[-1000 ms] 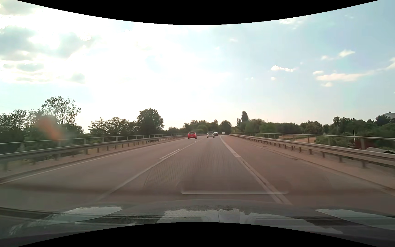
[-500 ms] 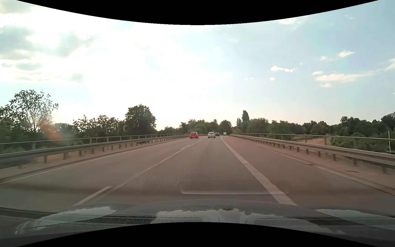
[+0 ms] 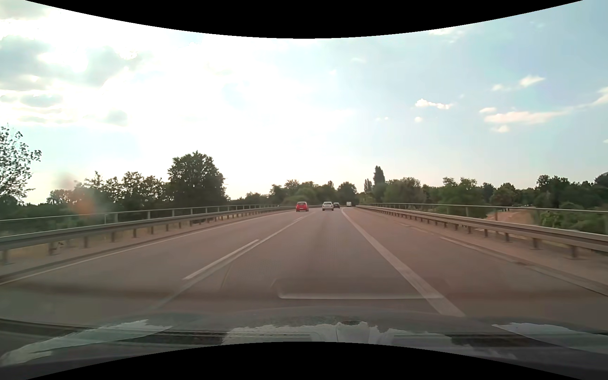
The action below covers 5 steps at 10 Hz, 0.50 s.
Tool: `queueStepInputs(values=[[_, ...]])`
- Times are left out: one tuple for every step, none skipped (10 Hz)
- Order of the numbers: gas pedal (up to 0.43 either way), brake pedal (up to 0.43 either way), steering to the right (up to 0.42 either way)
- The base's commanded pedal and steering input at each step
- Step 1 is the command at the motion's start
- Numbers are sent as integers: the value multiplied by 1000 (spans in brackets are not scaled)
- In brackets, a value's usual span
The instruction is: Follow the waypoints while adhering to traffic rules and regulations
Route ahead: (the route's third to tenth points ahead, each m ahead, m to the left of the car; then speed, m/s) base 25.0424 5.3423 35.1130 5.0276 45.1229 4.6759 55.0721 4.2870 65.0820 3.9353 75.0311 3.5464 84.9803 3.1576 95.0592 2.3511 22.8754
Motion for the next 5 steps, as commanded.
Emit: queueStepInputs(values=[[157,0,2],[150,0,2],[150,0,2],[138,0,3],[138,0,3]])
